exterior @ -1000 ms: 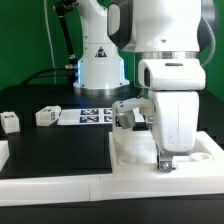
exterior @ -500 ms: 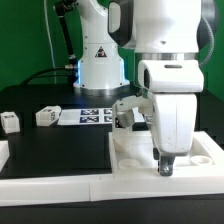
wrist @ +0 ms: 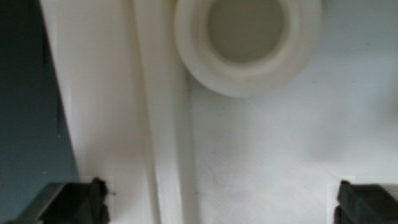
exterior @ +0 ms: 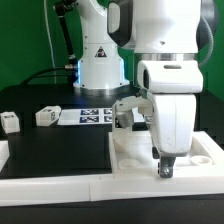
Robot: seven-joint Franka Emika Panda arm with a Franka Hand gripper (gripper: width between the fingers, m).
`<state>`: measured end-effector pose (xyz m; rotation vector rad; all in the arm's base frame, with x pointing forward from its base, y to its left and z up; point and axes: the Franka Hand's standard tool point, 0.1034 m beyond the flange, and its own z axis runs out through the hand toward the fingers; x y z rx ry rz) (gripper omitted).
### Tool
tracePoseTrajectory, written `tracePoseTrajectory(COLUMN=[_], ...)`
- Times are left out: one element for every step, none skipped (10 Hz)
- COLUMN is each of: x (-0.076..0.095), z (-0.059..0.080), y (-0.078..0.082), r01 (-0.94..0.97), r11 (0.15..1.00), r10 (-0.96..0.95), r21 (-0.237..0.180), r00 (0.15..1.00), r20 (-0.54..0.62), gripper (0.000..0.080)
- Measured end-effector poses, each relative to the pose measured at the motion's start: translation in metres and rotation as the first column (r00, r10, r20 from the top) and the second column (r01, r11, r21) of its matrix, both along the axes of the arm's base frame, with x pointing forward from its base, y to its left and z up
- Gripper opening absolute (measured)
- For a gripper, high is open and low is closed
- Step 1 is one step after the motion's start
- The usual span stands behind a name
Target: Assemble square table
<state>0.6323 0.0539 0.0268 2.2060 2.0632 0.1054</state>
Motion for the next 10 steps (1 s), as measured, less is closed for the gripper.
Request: tracePoseTrajectory(x=[0.000, 0.000, 0.000, -0.007, -0.023, -0.029, -0.033, -0.031, -0.031, -0.031], z=[0.000, 0.000, 0.002, 0.014, 0.032, 0.049, 0.067, 0.077, 0.074, 0.073], y=[0.000, 0.000, -0.005, -0.021, -0.043, -0.059, -0.075, -0.082, -0.080, -0.080], r01=[0.000, 0.000, 0.009, 0.035, 0.067, 0.087, 0.111, 0.149, 0.171, 0.228], r11=[1.000, 1.000, 1.000, 0.999, 0.997, 0.996, 0.993, 0.988, 0.984, 0.973], r10=[0.000, 0.000, -0.009, -0.035, -0.068, -0.088, -0.112, -0.150, -0.172, -0.229], r21=[0.000, 0.000, -0.001, -0.009, -0.028, -0.038, -0.045, -0.046, -0.042, -0.036], r00=[1.000, 1.000, 1.000, 0.999, 0.997, 0.995, 0.993, 0.988, 0.985, 0.973], r20=[0.000, 0.000, 0.001, -0.006, -0.046, -0.046, -0.029, -0.022, -0.022, -0.019], gripper=[0.0648, 0.0648, 0.0648, 0.0648, 0.0648, 0.0648, 0.0648, 0.0648, 0.0648, 0.0648])
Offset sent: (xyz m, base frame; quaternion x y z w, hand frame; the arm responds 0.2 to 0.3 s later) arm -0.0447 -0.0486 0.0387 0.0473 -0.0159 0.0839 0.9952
